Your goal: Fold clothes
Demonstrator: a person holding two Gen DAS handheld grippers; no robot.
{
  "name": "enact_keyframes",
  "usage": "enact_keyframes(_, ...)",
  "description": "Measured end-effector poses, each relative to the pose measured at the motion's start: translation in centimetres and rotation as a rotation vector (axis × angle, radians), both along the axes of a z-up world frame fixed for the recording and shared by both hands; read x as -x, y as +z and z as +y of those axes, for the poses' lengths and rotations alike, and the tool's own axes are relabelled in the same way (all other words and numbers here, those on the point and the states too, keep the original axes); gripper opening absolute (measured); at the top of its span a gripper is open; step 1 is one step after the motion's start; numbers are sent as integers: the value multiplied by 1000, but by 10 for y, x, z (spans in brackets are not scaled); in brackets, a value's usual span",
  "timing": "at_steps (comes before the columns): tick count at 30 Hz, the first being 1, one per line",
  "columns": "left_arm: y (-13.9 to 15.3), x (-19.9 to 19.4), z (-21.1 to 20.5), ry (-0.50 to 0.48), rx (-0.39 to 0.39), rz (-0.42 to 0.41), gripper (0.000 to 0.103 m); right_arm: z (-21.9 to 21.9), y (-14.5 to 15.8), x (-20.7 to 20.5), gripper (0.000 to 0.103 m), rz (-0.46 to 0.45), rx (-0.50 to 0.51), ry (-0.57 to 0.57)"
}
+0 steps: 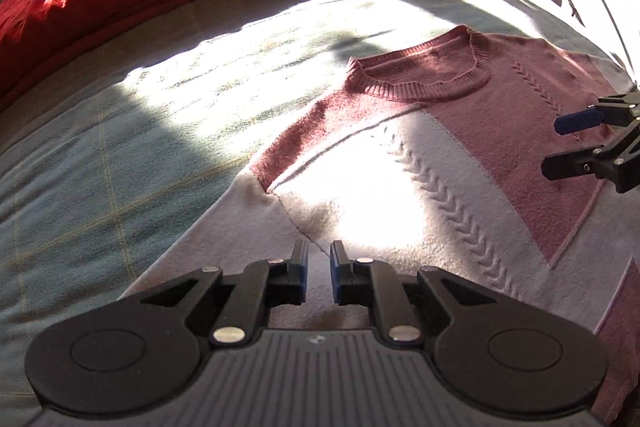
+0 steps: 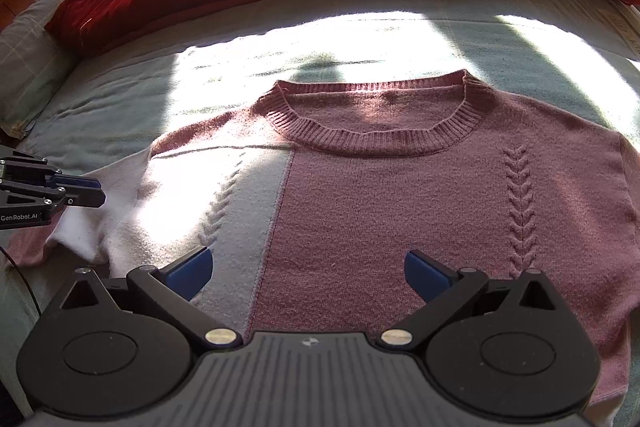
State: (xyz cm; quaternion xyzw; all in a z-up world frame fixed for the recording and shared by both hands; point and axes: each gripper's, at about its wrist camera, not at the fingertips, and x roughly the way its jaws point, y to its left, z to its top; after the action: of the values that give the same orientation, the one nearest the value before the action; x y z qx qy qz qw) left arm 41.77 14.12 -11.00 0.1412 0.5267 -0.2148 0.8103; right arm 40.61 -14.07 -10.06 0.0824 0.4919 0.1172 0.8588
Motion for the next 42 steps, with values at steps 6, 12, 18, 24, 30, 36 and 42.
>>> enact_keyframes(6, -35, 14, 19, -6, -139, 35, 14, -17, -3, 7, 103, 10, 16, -20)
enact_keyframes(12, 6, 16, 14, 45, -37, 7, 13, -27, -4, 12, 103, 20, -4, -44)
enact_keyframes(18, -4, 23, -25, 27, 90, 79, 15, -19, -3, 12, 103, 17, -16, -16)
enact_keyframes(24, -37, 33, -14, 139, 160, 202, 13, -20, -7, 17, 103, 35, -2, 2)
enact_keyframes(30, -18, 43, -10, 174, 154, 244, 12, -28, -12, 17, 103, 66, -12, -21)
enact_keyframes(36, 12, 30, -24, 168, 247, 129, 17, -19, -24, 17, 103, 105, -1, 30)
enact_keyframes(42, -26, 6, -25, 238, 184, 157, 16, -2, -38, 21, 103, 103, 136, 112)
